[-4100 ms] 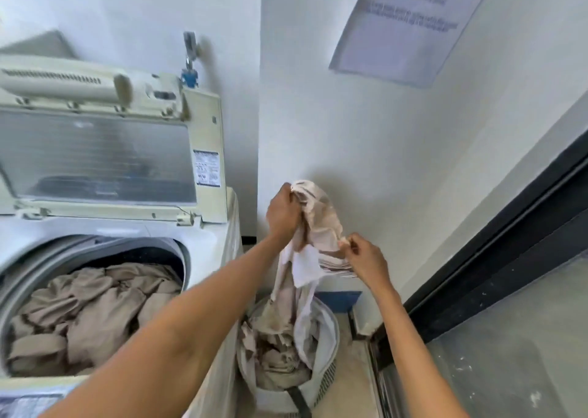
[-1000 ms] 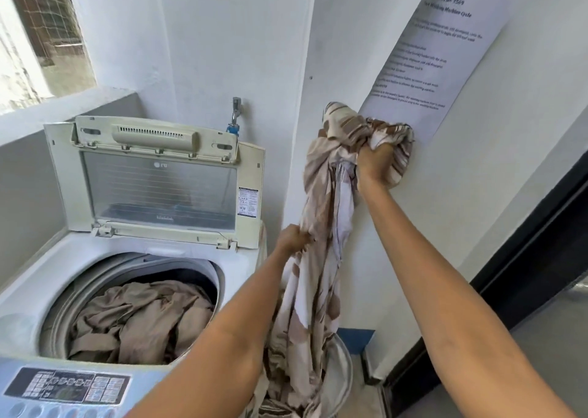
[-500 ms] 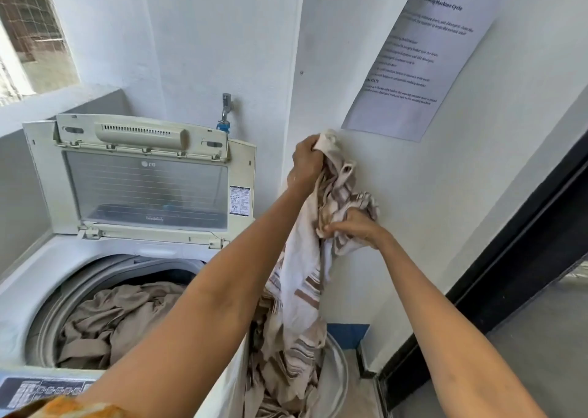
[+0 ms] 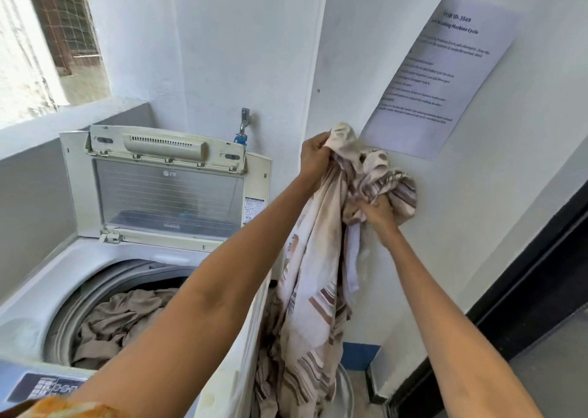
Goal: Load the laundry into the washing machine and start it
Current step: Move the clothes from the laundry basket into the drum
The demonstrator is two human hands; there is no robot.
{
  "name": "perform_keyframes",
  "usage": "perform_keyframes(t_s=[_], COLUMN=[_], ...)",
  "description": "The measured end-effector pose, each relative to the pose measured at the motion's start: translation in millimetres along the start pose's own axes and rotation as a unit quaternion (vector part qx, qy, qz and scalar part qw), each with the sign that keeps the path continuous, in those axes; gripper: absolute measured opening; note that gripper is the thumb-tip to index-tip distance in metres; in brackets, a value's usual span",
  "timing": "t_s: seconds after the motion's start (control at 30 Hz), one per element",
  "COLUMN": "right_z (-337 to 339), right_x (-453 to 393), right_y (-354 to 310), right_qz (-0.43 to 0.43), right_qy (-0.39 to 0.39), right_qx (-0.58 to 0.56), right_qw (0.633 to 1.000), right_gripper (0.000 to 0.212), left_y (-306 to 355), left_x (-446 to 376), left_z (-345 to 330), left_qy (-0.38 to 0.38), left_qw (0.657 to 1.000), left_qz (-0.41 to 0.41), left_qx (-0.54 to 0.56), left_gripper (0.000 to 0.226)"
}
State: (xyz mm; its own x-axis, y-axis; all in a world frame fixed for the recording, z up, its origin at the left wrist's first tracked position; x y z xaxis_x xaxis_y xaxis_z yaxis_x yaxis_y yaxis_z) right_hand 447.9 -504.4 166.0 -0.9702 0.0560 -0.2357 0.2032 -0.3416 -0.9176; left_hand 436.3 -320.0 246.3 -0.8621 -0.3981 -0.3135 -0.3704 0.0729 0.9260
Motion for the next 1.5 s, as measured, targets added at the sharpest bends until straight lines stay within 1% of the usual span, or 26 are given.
perform_keyframes(t_s=[0.07, 0.1, 0.13, 0.2, 0.23, 0.27, 0.3, 0.4, 0.43, 0.5, 0.57, 0.63, 0.67, 0.7, 0.73, 0.8, 0.83, 0.9, 0.97, 1.03, 1.13, 1.23, 1.3, 1.37, 1.4, 1.5], right_z=[-36.2, -50.3, -58.1, -50.3, -38.7, -27.5, -19.6, 1.1, 8.9, 24.0, 32.6, 36.2, 37.0, 38.4, 39.9, 47.8, 54.4, 67.7, 73.0, 65.8, 53.2, 61.8, 70.9, 74.0, 72.5, 56.4], right_x=[14.5, 24.2, 30.0, 29.1, 30.1, 28.6, 27.0, 5.6, -4.5, -21.0, -31.5, -39.3, -40.8, -42.7, -42.3, -39.3, -36.5, -27.0, -20.2, -12.1, 1.7, -0.2, -9.2, -13.8, -12.6, -1.7], right_y=[4.6, 13.0, 23.2, 41.6, 45.0, 44.8, 37.4, -2.7, -17.0, -50.4, -77.1, -92.5, -96.3, -99.1, -101.5, -101.2, -100.5, -94.5, -76.7, -54.9, -33.0, -50.3, -73.0, -88.2, -90.7, -72.9], right_qz=[-0.012, -0.021, -0.036, -0.082, -0.097, -0.093, -0.081, -0.028, -0.01, 0.027, 0.037, 0.027, 0.019, 0.02, 0.021, 0.035, 0.048, 0.062, 0.06, 0.048, 0.021, 0.036, 0.06, 0.082, 0.093, 0.11], right_qy=[-0.164, -0.203, -0.191, -0.045, 0.04, 0.098, 0.125, 0.148, 0.165, 0.201, 0.226, 0.244, 0.248, 0.255, 0.257, 0.261, 0.265, 0.263, 0.242, 0.213, 0.205, 0.268, 0.302, 0.313, 0.312, 0.283], right_qx=[0.008, 0.02, 0.026, 0.006, 0.015, 0.03, 0.047, 0.093, 0.106, 0.11, 0.068, 0.015, -0.006, -0.028, -0.046, -0.048, -0.022, 0.053, 0.125, 0.193, 0.216, 0.154, 0.127, 0.126, 0.135, 0.168], right_qw=[0.986, 0.979, 0.981, 0.996, 0.994, 0.99, 0.988, 0.984, 0.981, 0.973, 0.971, 0.969, 0.968, 0.966, 0.965, 0.964, 0.963, 0.961, 0.96, 0.956, 0.955, 0.95, 0.943, 0.938, 0.936, 0.938], right_gripper=[0.022, 0.024, 0.026, 0.03, 0.033, 0.034, 0.033, 0.032, 0.031, 0.028, 0.027, 0.027, 0.028, 0.029, 0.028, 0.026, 0.025, 0.023, 0.024, 0.025, 0.027, 0.027, 0.027, 0.026, 0.025, 0.023], left_y=[1.2, -4.6, -14.4, -36.9, -42.6, -40.2, -33.4, -20.3, -29.1, -60.5, -104.9, -148.8, -165.2, -176.5, -183.0, -180.0, -171.3, -145.6, -115.7, -82.0, -28.5, 31.1, 56.4, 62.1, 55.7, 5.3], left_x=[-8.1, -8.7, -4.8, 6.3, 10.2, 14.3, 14.2, 0.0, -4.1, 3.5, 25.7, 53.6, 65.9, 70.6, 68.7, 57.9, 51.6, 40.9, 31.9, 23.8, 9.3, -4.6, -9.0, -8.9, -8.1, -6.0], left_z=[-0.7, -6.0, -14.5, -34.8, -41.9, -43.0, -37.2, 3.9, 22.4, 50.4, 55.5, 46.5, 40.8, 35.1, 31.8, 33.6, 39.0, 51.9, 64.2, 64.8, 38.9, 11.4, 8.2, 15.0, 17.6, 26.9], left_qy=[0.042, 0.046, 0.038, -0.003, -0.027, -0.043, -0.056, -0.071, -0.066, -0.077, -0.14, -0.219, -0.236, -0.225, -0.193, -0.105, -0.069, -0.007, 0.058, 0.095, 0.104, 0.126, 0.156, 0.178, 0.172, 0.099], left_qw=[0.999, 0.997, 0.995, 0.988, 0.986, 0.986, 0.986, 0.988, 0.989, 0.98, 0.95, 0.905, 0.891, 0.891, 0.9, 0.916, 0.916, 0.913, 0.929, 0.942, 0.959, 0.982, 0.985, 0.98, 0.98, 0.971], left_qz=[0.017, 0.031, 0.059, 0.111, 0.114, 0.103, 0.079, 0.016, 0.029, 0.098, 0.16, 0.193, 0.204, 0.2, 0.194, 0.171, 0.15, 0.117, 0.097, 0.082, 0.065, 0.011, -0.025, -0.04, -0.033, 0.034], left_qx=[-0.029, -0.049, -0.071, -0.11, -0.121, -0.128, -0.133, -0.135, -0.129, -0.152, -0.231, -0.309, -0.329, -0.34, -0.339, -0.346, -0.367, -0.39, -0.353, -0.313, -0.254, -0.142, -0.07, -0.081, -0.098, -0.214], left_gripper=[0.024, 0.015, 0.013, 0.023, 0.024, 0.025, 0.025, 0.018, 0.024, 0.043, 0.061, 0.074, 0.077, 0.077, 0.069, 0.035, 0.025, 0.022, 0.025, 0.026, 0.025, 0.019, 0.019, 0.021, 0.023, 0.033])
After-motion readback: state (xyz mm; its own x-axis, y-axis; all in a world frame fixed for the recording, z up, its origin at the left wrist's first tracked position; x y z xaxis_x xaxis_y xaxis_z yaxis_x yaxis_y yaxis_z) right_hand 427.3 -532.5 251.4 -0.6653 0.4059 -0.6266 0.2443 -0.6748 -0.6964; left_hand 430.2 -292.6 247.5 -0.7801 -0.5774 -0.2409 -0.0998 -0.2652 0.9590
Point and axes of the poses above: each hand's wrist, its own x-axis away from the middle knuckle, its own z-axis out of the back of the hand, y = z × x, the point moved 10 cm from there along -x, towards the middle knuckle, and after that the axes turned 5 degrees about y, right-handed, at the moved point
